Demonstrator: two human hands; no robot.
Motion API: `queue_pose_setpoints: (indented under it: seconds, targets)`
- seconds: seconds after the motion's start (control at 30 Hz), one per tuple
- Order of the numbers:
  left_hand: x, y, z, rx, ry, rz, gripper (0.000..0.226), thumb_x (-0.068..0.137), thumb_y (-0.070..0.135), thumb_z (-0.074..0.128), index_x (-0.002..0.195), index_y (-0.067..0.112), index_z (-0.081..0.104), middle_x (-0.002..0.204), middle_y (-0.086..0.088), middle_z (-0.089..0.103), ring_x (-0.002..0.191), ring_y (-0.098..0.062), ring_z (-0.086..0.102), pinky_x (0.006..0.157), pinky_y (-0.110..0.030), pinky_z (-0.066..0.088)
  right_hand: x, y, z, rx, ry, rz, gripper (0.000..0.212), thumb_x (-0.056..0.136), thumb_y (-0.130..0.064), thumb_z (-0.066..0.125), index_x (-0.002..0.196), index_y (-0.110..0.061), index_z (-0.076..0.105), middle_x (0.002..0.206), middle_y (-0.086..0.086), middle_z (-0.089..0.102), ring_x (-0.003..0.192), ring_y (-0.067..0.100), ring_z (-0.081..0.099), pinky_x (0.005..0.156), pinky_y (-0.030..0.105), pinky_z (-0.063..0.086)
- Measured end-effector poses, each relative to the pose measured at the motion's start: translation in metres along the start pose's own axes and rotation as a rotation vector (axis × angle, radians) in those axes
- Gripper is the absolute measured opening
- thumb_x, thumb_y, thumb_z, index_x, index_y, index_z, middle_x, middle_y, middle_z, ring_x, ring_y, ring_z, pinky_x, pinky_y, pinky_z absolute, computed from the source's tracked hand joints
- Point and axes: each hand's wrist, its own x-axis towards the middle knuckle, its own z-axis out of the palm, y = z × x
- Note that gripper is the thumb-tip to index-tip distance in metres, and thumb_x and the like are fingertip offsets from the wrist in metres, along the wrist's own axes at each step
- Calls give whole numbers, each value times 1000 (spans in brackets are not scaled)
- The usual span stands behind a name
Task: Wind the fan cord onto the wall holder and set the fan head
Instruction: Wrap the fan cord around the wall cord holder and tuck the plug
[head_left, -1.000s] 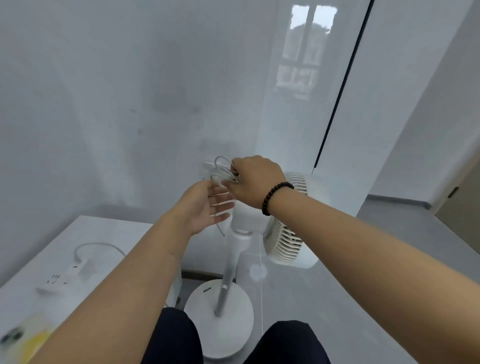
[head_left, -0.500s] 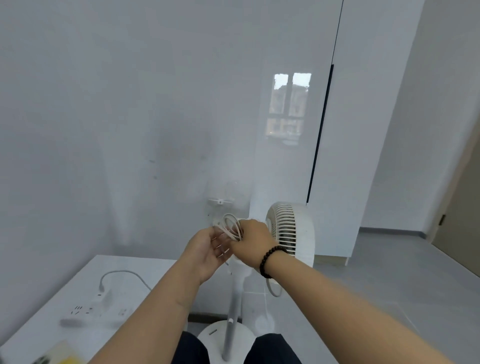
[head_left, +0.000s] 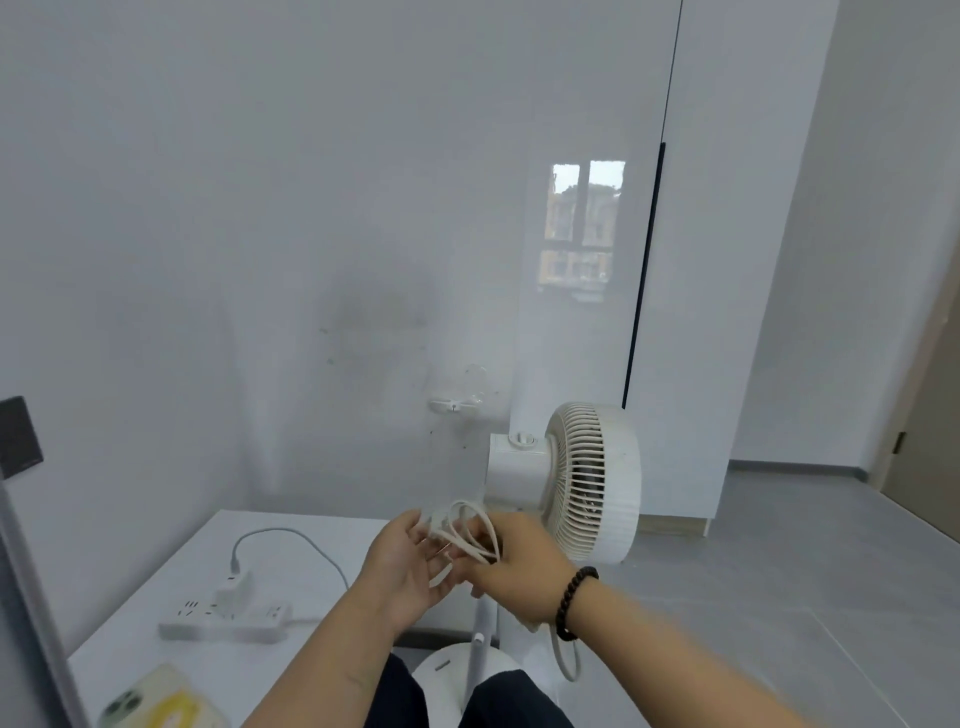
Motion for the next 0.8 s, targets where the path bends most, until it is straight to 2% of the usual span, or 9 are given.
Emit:
queue_pose_setpoints:
  seconds: [0.07,0.17,0.33,0.4,0.47,0.5,0.6,0.7,0.8]
  targets:
    - [2,0,-4,44,2,-38,29,99,27,42,111,7,60,80,-9,71,68,-22,62,63,-32,49,-9,2,5,-17,-29,-30,10,83,-13,61,87,-20,68,83,3,69,70,8,62,71,26,56]
    - [13,-2,-8,92,-4,-112,37,96,18,48,122,-6,59,80,-15,70,65,-27,64,60,-34,54,-21,6,11,-5,-68,-46,14,83,-20,58,90,-15,69,86,8,71,75,19,65,75,36,56]
    - [38,-15,-11,166,159,-199,9,90,6,55,85,-1,52,74,-16,50,59,-27,51,47,-33,51,-35,13,16,217,-99,34,19,82,-15,65,98,-12,73,95,10,74,90,17,70,85,30,56]
    - [44,-21,-11,185,180,-220,9,93,6,53,94,-2,50,81,-19,50,63,-30,50,53,-39,49,-40,15,16,289,-89,62,20,76,-16,67,94,-10,74,97,9,74,92,17,70,89,32,55]
    - [48,-23,-10,129,125,-249,14,98,6,47,103,-7,49,86,-23,57,64,-30,56,55,-38,53,-45,17,16,314,-87,73,14,74,-15,68,86,-13,74,93,7,75,88,12,70,82,26,55]
    - [49,-23,-9,91,103,-258,16,99,5,44,102,-9,51,81,-22,59,59,-25,57,48,-31,54,-48,18,16,329,-94,79,12,76,-12,68,86,-14,74,91,6,75,87,10,70,80,22,54]
    - [57,-20,-7,0,109,-253,15,98,1,44,91,-4,56,54,-5,50,33,-8,44,30,-13,36,-53,21,14,400,-154,132,19,83,-8,67,93,-23,70,89,3,74,88,15,71,80,23,55]
    - [68,-21,-6,-82,144,-211,15,98,3,41,97,3,57,46,1,42,28,-5,33,28,-12,26,-52,28,11,456,-193,180,22,85,-2,62,102,-16,64,91,3,72,86,21,69,73,23,54]
    - [71,-26,-1,-144,141,-154,16,98,6,44,98,4,59,51,0,46,32,-5,38,30,-13,30,-47,35,9,442,-173,216,18,84,-6,62,101,-13,61,82,-2,68,76,17,65,68,22,52]
